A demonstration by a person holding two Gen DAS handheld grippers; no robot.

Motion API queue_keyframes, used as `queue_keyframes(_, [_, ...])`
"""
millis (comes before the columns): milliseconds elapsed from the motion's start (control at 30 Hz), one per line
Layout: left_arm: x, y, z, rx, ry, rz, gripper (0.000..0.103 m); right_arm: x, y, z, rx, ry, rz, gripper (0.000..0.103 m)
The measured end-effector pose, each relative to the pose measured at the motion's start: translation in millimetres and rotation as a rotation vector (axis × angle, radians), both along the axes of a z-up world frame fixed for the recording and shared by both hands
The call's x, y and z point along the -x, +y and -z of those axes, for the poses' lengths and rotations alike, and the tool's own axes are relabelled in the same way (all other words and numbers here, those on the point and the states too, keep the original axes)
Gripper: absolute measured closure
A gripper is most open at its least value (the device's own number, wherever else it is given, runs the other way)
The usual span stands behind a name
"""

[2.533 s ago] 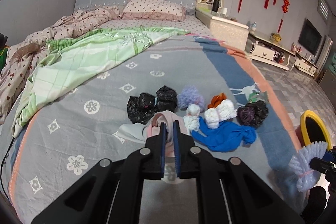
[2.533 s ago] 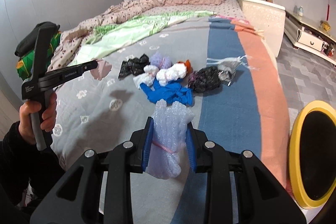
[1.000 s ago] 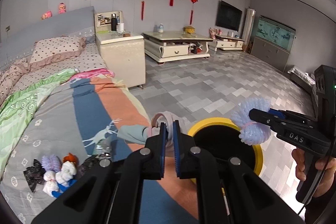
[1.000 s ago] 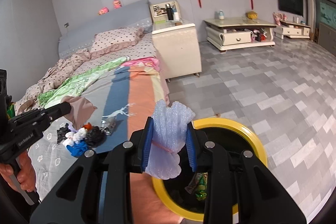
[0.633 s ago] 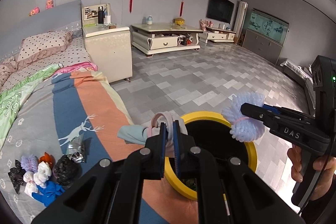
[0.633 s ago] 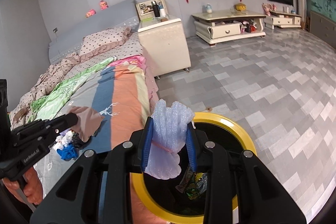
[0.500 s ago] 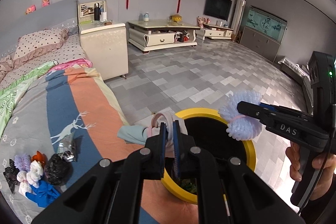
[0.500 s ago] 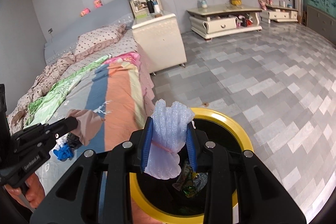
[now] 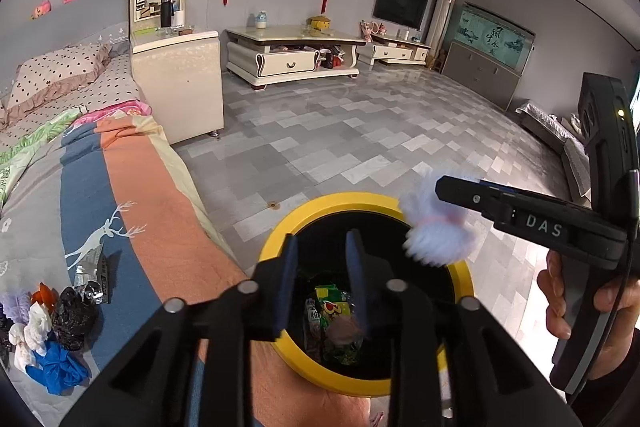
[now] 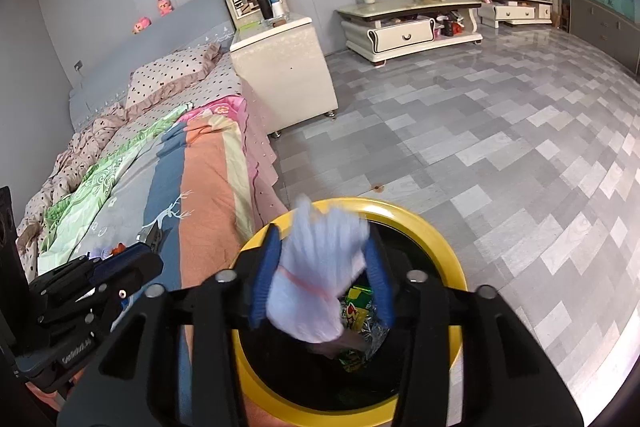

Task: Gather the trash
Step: 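Open the right tool to drop the mesh bag into the bin, then move both tools back to the bed toward the black plastic bags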

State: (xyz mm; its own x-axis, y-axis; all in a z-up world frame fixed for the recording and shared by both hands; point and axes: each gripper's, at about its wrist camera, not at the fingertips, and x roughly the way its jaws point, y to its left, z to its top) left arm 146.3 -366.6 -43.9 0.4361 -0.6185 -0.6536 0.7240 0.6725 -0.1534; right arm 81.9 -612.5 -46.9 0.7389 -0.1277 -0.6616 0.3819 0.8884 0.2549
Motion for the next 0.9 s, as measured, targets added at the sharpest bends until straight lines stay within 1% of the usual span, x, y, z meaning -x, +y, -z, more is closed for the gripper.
queue_keyframes(33, [1, 1, 0, 0.001, -0.001, -0.001, 0.071, 2, 0, 0, 0.0, 0.0, 0.006, 0.053])
queue_keyframes(133, [1, 6, -1, 0.003, -0.003, -0.017, 0.062, 6, -2, 2, -0.011, 0.005, 0.019, 0.051])
queue_keyframes(400, [-3, 34, -8, 0.003, -0.017, -0.068, 0.051, 17, 6, 2, -0.013, 0.004, 0.032, 0.049])
queue_keyframes(467, [-4, 44, -11, 0.001, -0.024, -0.086, 0.046, 16, 13, 1, -0.009, 0.002, 0.02, 0.047])
queue_keyframes(767, [-16, 103, -22, 0.0, -0.056, -0.193, 0.037, 6, 67, -15, 0.05, -0.013, -0.056, 0.039])
queue_keyframes(900, [-24, 139, -23, -0.014, -0.068, -0.255, 0.036, -6, 93, -22, 0.066, -0.014, -0.097, 0.037])
